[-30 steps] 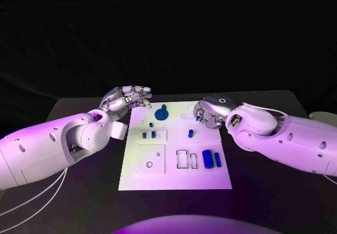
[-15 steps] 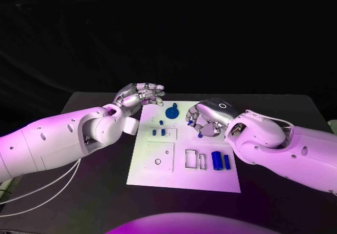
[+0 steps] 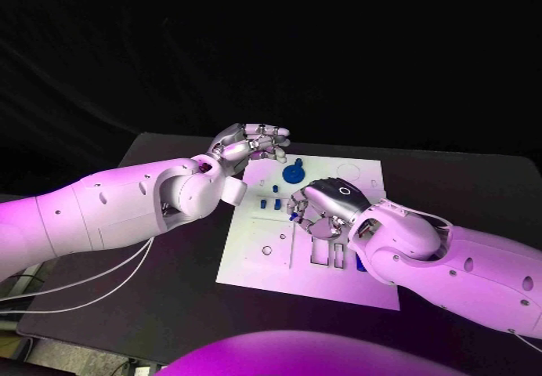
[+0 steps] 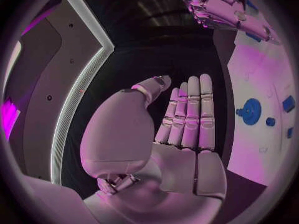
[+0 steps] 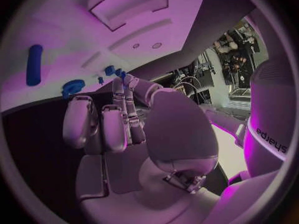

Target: Assemble the parts on the task board

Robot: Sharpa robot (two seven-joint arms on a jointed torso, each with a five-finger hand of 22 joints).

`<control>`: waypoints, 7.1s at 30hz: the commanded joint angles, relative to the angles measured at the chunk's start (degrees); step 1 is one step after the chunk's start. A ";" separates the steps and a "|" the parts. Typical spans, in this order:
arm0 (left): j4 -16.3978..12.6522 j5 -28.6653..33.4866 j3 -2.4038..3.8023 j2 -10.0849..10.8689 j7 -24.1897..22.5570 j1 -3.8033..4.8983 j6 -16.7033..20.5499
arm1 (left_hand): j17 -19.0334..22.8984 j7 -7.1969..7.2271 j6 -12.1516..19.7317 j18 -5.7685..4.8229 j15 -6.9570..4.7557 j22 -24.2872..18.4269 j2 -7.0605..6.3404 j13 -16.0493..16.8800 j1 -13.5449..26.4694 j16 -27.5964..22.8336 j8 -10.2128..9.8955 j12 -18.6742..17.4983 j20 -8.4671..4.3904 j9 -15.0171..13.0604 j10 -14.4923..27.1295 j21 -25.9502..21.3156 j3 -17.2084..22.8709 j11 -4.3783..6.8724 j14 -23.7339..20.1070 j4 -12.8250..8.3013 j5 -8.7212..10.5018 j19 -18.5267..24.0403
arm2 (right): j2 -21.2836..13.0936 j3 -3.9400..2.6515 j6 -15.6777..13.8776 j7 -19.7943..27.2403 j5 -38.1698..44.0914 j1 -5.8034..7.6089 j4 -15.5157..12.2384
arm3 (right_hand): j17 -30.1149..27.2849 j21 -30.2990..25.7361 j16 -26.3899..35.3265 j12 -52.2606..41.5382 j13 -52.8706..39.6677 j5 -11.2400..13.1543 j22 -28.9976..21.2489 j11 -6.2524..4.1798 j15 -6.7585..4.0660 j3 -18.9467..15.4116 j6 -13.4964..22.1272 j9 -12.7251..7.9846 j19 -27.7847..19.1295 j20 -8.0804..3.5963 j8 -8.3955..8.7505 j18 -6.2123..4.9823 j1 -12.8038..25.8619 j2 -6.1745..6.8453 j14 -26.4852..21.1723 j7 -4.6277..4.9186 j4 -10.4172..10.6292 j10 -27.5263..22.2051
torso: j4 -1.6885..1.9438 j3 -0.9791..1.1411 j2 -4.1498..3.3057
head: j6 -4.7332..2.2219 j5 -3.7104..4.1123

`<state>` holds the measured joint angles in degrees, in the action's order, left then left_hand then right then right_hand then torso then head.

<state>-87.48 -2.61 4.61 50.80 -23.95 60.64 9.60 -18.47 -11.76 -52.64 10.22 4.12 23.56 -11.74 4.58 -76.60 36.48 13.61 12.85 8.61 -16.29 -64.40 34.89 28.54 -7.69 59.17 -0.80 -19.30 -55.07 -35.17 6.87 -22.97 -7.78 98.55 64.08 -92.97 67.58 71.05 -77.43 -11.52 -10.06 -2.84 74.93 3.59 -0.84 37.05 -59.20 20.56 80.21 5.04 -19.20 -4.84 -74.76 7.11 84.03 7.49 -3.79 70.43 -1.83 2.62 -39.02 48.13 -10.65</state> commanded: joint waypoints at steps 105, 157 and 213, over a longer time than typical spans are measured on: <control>0.32 -0.11 0.06 -0.81 1.57 0.36 -1.53 | -0.51 -0.18 0.34 -0.08 0.01 -0.23 1.07 0.05 0.23 -0.24 -0.50 -0.31 0.36 0.09 0.66 -0.68 -0.29 -0.13 -0.78 -0.42 -0.04 0.66 | -6.33 -0.90 3.96 -1.14 -2.18 1.79 -1.64 | -5.44 -8.41 3.01 4.40 3.29 -1.14 0.56 2.94 2.55 -2.51 8.51 -2.06 -3.75 2.45 6.22 -1.06 5.02 4.63 -0.70 2.37 1.74 -11.87 | -0.24 -0.02 0.20 | 0.48 -0.15; 0.68 -0.34 0.05 -0.87 1.83 0.34 -1.82 | -0.66 -0.22 0.38 -0.06 0.05 -0.23 1.19 0.11 0.20 -0.24 -0.57 -0.31 0.42 0.09 0.74 -0.73 -0.38 -0.17 -0.89 -0.48 -0.04 0.67 | -7.32 -0.52 8.29 0.31 -4.85 3.66 3.60 | -3.22 -1.06 0.68 -0.66 5.92 -0.27 5.81 0.70 0.59 -3.57 0.00 -1.00 1.52 0.67 6.07 0.68 -0.94 -1.00 0.91 0.68 5.49 -2.98 | -0.12 0.08 0.06 | 0.49 0.64; 1.12 -0.55 0.05 -1.79 2.26 0.34 -2.38 | -0.82 -0.26 0.46 -0.05 0.12 -0.24 1.26 0.15 0.24 -0.27 -0.68 -0.33 0.49 0.10 0.89 -0.84 -0.51 -0.23 -1.05 -0.52 -0.05 0.75 | 4.25 0.64 5.16 2.25 -2.95 -3.56 -0.23 | -2.93 -1.03 0.38 0.35 5.87 -0.42 6.05 0.58 0.45 -2.21 -0.17 -0.13 1.55 0.49 5.37 0.68 -0.64 -0.97 1.04 0.57 4.64 -2.21 | -0.12 0.07 -0.01 | 1.42 -1.79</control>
<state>-86.17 -2.88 4.61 49.14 -21.46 60.91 8.21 -19.23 -11.96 -52.44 10.22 4.32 23.40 -11.06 4.68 -76.38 36.49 13.17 12.85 9.01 -16.26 -63.79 34.44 28.22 -7.88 58.55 -1.12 -19.30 -54.68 -31.12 7.49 -18.17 -5.13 93.57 60.64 -93.33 64.57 70.20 -76.67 -11.50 -4.20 -3.10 74.95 4.11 -0.02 34.57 -59.08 19.51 81.66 5.64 -13.54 -4.84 -75.49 6.42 84.03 8.03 0.94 67.86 -1.89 2.69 -39.02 49.50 -12.37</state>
